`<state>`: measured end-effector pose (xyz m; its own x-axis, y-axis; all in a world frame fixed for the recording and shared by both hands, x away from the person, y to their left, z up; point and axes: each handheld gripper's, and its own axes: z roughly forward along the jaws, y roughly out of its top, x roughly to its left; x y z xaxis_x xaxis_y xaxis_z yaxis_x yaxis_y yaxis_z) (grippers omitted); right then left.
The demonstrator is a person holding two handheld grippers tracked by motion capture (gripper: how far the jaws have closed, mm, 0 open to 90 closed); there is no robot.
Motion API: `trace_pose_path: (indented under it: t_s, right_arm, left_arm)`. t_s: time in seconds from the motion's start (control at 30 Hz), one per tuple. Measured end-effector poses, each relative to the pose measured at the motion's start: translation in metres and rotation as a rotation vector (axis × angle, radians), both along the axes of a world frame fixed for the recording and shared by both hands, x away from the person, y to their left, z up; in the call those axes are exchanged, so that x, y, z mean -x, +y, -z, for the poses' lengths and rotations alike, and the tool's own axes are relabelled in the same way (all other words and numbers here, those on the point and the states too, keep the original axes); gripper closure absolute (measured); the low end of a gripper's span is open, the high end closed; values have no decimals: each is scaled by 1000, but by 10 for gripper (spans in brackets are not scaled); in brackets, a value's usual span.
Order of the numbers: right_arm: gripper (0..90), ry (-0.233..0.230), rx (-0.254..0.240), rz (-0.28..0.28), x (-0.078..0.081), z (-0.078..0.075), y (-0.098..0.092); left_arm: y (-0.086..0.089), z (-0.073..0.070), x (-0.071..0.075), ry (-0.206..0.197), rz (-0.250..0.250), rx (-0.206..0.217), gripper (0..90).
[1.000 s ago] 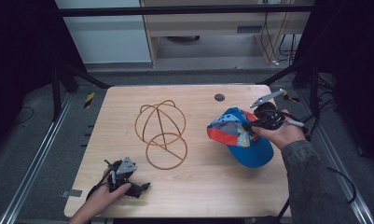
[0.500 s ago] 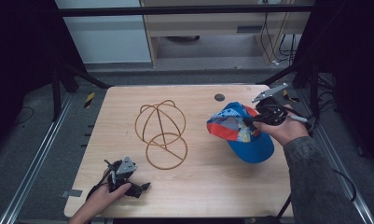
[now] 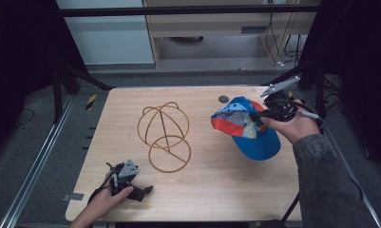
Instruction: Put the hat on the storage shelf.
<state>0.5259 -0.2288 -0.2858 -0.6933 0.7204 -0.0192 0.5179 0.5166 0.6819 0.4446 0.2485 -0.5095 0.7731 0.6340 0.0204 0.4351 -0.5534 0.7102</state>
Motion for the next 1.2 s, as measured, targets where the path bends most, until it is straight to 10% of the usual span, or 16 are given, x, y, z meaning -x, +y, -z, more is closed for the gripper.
trace_pose_path:
  t_s: [1.2]
  right_arm:
    - [900,-163,-5,-150,-3,-109,81]
  left_arm:
    - [0,0,0,4,0,-1,0]
